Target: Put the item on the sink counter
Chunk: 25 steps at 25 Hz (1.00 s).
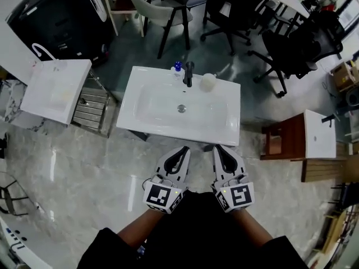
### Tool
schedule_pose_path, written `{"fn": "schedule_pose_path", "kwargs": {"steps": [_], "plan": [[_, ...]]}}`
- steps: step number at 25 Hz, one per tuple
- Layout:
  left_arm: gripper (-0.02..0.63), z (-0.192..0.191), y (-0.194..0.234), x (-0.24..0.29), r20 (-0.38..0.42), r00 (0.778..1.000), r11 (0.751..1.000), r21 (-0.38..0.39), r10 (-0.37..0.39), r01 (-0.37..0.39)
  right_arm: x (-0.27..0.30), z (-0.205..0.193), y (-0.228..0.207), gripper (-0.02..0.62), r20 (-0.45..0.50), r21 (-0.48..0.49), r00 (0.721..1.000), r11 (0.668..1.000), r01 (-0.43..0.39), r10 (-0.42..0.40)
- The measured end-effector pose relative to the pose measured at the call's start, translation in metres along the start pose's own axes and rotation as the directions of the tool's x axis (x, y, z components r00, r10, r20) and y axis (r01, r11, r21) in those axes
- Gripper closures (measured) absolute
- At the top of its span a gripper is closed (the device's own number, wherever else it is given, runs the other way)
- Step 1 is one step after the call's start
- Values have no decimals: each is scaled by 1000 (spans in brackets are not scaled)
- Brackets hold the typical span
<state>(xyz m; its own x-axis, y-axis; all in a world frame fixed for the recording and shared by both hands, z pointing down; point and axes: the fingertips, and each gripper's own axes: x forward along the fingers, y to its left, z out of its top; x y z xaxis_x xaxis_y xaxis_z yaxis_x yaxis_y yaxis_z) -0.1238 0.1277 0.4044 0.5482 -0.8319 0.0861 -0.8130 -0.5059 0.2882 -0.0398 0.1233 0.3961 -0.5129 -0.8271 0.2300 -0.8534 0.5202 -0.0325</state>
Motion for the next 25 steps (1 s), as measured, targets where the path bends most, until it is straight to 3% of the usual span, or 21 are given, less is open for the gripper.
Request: {"fn": "schedule_pose_path", "kwargs": {"steps": [5,12,15,25], "plan": [[580,-20,-45,-12,-38,999,999,44,14,-12,-49,-8,-4,563,4,8,1000,1000,-5,5],[580,-47,-151,-6,-65,998,993,111,-26,34,-143,-34,-53,563,-28,30,992,992,121,-120],[580,-52,-189,-9,-62,997,990,135,-45,53,-174,-41,-62,563,-19,38,992,991,128,-128],[580,-75,-254,-48,-66,998,987,156,-17,27,-261,-67,-65,565,-5,20,990,990,138,-137]]}}
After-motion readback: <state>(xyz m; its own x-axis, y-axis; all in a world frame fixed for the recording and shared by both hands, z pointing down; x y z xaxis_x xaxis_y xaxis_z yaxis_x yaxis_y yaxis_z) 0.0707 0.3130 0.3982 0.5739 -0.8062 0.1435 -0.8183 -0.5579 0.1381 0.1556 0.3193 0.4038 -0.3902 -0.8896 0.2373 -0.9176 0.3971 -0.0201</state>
